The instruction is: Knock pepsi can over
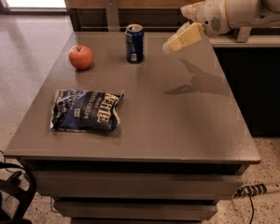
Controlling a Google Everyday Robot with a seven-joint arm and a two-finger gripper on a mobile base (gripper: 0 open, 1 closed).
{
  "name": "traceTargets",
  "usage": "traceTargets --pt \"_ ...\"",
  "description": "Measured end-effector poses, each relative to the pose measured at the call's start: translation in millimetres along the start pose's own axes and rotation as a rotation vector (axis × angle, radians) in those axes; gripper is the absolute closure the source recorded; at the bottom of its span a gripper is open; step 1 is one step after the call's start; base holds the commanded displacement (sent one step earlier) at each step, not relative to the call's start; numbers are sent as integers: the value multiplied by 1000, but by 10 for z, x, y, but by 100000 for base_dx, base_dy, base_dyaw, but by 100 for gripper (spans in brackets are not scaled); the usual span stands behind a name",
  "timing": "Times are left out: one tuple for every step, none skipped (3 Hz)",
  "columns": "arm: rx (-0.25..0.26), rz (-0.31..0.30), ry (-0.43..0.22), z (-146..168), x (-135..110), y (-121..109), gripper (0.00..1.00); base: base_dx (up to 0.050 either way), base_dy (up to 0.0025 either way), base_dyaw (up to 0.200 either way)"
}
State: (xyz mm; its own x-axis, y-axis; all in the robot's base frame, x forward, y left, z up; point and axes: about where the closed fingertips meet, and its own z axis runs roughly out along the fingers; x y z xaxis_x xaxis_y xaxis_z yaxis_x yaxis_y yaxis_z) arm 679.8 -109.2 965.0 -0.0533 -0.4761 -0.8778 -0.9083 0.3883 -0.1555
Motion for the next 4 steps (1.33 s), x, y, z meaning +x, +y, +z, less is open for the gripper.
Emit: traceTargets --pt "0 0 0 0 0 0 0 0 0 0" --pt "17 22 -41 171 -9 -127 0 0 0 0" --pt "26 48 -116 463 -33 -338 0 0 0 0" --pt "45 73 -193 702 -18 -500 0 0 0 0"
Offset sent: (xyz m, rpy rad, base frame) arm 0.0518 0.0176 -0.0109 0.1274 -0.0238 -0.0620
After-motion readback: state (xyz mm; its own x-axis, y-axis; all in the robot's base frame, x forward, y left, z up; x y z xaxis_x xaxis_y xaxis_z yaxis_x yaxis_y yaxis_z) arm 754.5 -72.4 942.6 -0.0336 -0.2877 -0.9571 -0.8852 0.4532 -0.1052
